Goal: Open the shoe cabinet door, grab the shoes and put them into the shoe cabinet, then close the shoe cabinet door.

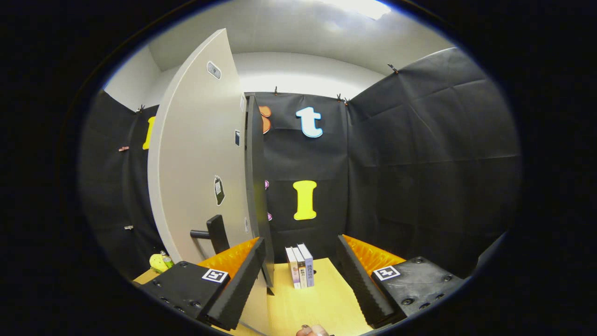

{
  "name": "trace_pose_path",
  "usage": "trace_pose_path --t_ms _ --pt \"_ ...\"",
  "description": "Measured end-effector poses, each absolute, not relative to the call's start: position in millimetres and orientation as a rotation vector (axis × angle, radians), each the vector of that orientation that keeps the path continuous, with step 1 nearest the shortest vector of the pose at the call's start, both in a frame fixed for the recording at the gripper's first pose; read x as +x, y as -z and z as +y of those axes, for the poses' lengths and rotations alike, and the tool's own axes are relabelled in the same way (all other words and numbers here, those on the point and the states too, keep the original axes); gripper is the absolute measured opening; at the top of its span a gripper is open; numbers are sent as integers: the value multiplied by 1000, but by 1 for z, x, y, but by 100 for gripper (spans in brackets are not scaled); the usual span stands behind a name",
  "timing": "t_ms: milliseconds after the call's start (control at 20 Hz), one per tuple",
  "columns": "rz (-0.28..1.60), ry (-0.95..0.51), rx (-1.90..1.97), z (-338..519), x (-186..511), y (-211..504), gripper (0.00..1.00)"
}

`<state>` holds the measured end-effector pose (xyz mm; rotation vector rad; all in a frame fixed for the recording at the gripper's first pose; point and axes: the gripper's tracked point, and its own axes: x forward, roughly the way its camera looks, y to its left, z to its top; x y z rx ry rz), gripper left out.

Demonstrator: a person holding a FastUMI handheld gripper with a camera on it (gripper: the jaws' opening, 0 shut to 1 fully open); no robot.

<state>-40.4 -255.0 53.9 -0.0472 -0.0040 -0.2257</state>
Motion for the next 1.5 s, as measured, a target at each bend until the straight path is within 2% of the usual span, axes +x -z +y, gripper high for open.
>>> trace_pose_path --t_ms 300,700,1500 --pt "-4 158 -32 -238 -31 -52 96" --pt "15 26 -50 -155 -19 -41 96" --pt "5 -97 18 -25 26 -18 96"
